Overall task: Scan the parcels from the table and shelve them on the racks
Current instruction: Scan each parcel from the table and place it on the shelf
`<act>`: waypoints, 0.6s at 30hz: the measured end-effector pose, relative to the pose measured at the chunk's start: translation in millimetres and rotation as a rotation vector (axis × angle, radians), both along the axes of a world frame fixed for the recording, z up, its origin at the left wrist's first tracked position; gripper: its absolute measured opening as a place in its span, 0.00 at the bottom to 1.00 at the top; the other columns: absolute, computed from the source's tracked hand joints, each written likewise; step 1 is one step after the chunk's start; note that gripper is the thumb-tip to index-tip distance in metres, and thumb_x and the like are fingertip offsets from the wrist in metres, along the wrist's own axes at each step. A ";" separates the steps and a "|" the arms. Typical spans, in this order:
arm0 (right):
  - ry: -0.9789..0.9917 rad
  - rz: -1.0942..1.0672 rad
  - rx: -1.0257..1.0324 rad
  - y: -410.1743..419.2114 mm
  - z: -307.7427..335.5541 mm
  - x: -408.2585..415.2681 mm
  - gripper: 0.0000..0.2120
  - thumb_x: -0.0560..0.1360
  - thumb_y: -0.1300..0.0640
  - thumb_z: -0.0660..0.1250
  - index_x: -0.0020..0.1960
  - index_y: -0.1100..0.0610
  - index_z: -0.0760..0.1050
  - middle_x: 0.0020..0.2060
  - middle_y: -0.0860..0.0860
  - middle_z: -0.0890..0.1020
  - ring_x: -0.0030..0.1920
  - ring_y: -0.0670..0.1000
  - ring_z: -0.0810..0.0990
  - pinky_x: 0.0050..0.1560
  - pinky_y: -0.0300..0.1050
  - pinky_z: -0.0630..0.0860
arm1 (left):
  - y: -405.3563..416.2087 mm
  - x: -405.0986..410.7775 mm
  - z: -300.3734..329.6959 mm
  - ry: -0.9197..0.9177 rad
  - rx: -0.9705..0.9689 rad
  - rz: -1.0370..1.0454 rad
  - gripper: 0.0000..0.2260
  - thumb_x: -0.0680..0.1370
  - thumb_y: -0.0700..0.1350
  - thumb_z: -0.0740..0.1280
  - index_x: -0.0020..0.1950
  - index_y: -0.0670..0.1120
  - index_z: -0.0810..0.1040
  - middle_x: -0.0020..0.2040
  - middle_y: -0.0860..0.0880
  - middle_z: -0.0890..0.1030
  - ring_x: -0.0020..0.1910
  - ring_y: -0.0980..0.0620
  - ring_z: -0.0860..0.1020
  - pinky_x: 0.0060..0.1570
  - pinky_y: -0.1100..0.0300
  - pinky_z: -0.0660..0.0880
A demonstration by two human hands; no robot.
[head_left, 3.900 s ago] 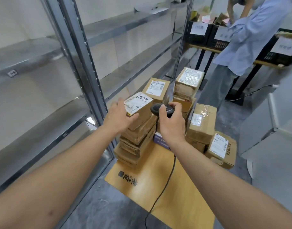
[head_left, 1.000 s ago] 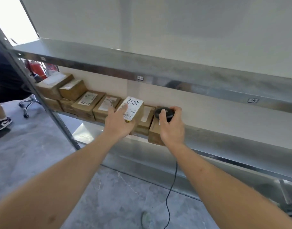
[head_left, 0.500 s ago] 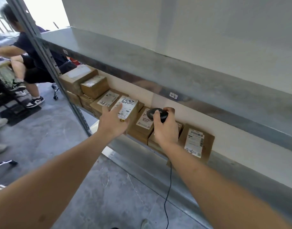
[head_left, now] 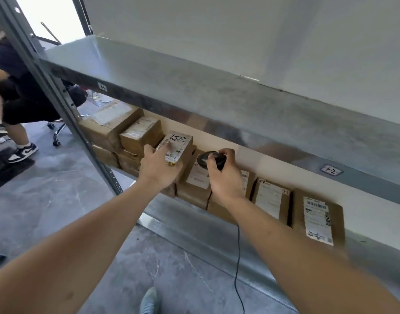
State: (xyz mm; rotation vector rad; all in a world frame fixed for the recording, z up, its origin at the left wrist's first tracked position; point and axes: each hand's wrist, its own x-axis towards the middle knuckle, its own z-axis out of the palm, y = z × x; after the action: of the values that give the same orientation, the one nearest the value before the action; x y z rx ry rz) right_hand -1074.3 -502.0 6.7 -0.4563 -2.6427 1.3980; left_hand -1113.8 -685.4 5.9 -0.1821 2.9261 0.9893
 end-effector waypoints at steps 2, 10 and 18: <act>0.001 -0.046 0.019 -22.9 -0.8 -13.8 0.14 0.83 0.40 0.61 0.64 0.46 0.65 0.45 0.50 0.83 0.42 0.55 0.82 0.42 0.52 0.79 | -18.8 -18.3 -2.2 -0.007 0.003 -0.036 0.27 0.78 0.58 0.70 0.76 0.58 0.70 0.63 0.47 0.64 0.62 0.36 0.75 0.63 0.48 0.76; -0.007 -0.255 0.030 -84.8 -8.4 -37.0 0.27 0.72 0.28 0.54 0.63 0.44 0.67 0.52 0.52 0.83 0.50 0.59 0.83 0.51 0.60 0.82 | -56.0 -56.2 -12.3 0.024 -0.240 -0.252 0.33 0.77 0.67 0.68 0.79 0.56 0.65 0.73 0.40 0.60 0.70 0.34 0.65 0.65 0.41 0.74; -0.001 -0.353 0.052 -85.8 -3.1 -34.0 0.19 0.82 0.39 0.62 0.67 0.50 0.68 0.47 0.50 0.84 0.47 0.57 0.84 0.50 0.56 0.82 | -60.0 -75.6 -15.0 0.100 -0.442 -0.309 0.35 0.80 0.69 0.62 0.80 0.50 0.63 0.72 0.34 0.62 0.65 0.33 0.68 0.67 0.43 0.70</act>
State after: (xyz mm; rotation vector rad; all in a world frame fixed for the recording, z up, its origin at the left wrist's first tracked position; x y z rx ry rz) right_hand -1108.3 -587.7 3.5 -0.8650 -2.4356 1.2150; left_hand -1189.4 -745.4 -9.0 0.3063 3.0862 0.3137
